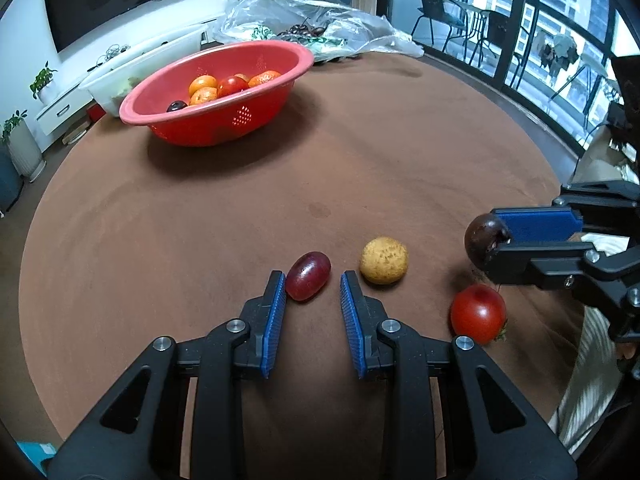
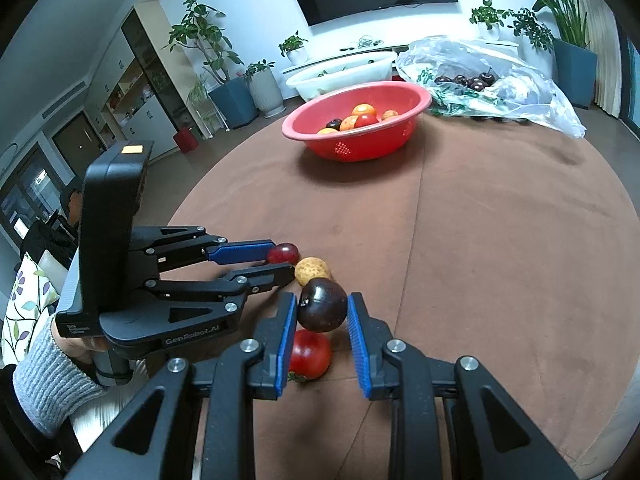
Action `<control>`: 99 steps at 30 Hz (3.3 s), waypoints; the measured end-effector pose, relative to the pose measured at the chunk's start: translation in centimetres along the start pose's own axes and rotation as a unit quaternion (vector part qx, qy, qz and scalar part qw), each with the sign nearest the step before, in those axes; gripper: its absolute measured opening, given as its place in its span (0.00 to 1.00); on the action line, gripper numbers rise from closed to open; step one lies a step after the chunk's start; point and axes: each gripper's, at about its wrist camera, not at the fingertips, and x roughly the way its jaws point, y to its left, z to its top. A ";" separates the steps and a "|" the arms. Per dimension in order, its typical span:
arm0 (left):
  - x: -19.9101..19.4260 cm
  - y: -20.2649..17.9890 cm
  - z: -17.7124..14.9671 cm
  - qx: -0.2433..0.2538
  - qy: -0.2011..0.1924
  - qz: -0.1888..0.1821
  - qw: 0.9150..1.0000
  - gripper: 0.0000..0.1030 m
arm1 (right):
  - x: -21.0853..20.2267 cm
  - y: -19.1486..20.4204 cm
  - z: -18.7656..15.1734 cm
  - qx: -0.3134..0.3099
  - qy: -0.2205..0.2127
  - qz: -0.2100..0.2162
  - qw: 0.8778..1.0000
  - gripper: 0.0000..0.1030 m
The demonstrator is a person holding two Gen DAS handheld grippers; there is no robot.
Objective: Organize fruits
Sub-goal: 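Lift the grape and plum and carry both over the red bowl, then open both grippers to drop the grape and plum into the bowl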
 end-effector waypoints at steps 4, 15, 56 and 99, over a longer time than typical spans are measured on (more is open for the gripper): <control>0.2 0.1 0.2 -0.001 -0.002 -0.002 1.000 0.25 | 0.0 -0.1 0.0 0.002 0.000 0.000 1.000 0.28; -0.2 0.6 0.1 -0.022 -0.008 -0.022 0.999 0.19 | -0.1 -0.3 -0.1 0.010 -0.003 0.003 1.000 0.28; -3.5 6.9 7.1 -0.093 -0.069 -0.049 0.992 0.19 | 1.9 -1.2 8.2 0.010 -0.025 0.024 0.999 0.29; 3.1 13.4 14.4 -0.114 -0.069 0.035 0.991 0.46 | 5.7 -1.6 15.4 -0.040 -0.052 -0.024 0.998 0.50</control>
